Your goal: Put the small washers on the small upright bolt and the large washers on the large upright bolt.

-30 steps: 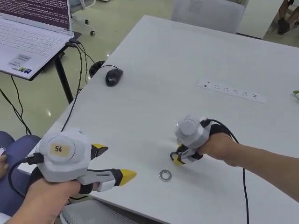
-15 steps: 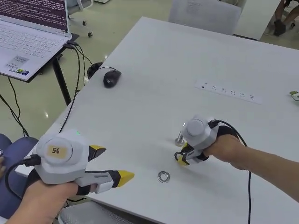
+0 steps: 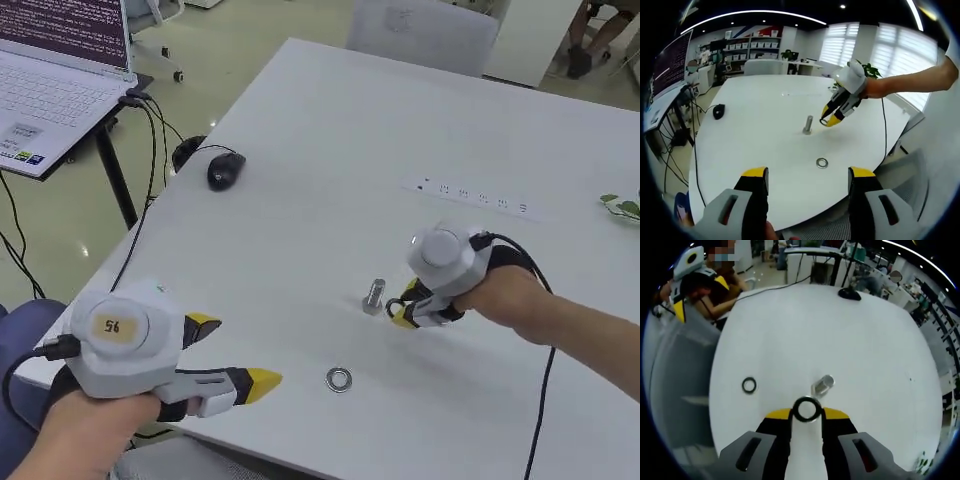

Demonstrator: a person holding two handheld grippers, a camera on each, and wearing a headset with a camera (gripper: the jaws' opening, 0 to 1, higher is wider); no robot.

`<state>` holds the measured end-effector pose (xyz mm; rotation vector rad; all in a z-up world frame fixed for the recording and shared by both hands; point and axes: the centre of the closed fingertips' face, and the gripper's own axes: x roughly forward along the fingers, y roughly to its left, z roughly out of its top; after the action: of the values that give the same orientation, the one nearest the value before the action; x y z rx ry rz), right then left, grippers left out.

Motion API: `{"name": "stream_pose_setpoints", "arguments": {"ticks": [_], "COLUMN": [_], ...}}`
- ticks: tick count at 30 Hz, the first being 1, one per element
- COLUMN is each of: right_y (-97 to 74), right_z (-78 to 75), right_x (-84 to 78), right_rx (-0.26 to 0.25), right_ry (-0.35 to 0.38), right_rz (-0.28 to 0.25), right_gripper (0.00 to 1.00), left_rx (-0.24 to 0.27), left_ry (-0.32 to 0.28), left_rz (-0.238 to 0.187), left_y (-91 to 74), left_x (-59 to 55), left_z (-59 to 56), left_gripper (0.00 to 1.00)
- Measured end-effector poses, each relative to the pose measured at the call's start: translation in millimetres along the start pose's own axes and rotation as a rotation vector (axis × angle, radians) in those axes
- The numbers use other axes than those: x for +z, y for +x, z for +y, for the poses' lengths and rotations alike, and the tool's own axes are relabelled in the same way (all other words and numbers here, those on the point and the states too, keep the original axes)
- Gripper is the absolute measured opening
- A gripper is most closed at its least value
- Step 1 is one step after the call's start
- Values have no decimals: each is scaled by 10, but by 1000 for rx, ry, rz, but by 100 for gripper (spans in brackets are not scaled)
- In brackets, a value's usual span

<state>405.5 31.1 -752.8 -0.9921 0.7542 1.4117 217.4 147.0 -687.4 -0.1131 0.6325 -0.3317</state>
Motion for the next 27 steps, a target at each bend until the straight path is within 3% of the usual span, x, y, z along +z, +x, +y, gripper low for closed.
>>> {"name": "stream_pose_setpoints", "arguments": {"ticks": [6, 11, 27], "right_y": [-78, -17, 139], "right_z": [-144, -215, -156], "right_x": [169, 251, 298], "right_rx": [-10, 14, 54], "right_ry": [-45, -80, -97], "right_rz": [0, 26, 68], "right_gripper": [23, 23, 23], "left_rx": [-1, 1, 30], "left_ry": [-6, -10, -32], "left_rz": [-3, -3, -8], "left_y": [6, 3, -75], "left_x": [-6, -22, -53], "left_z": [-12, -18, 77], "left_gripper": [64, 64, 64]}}
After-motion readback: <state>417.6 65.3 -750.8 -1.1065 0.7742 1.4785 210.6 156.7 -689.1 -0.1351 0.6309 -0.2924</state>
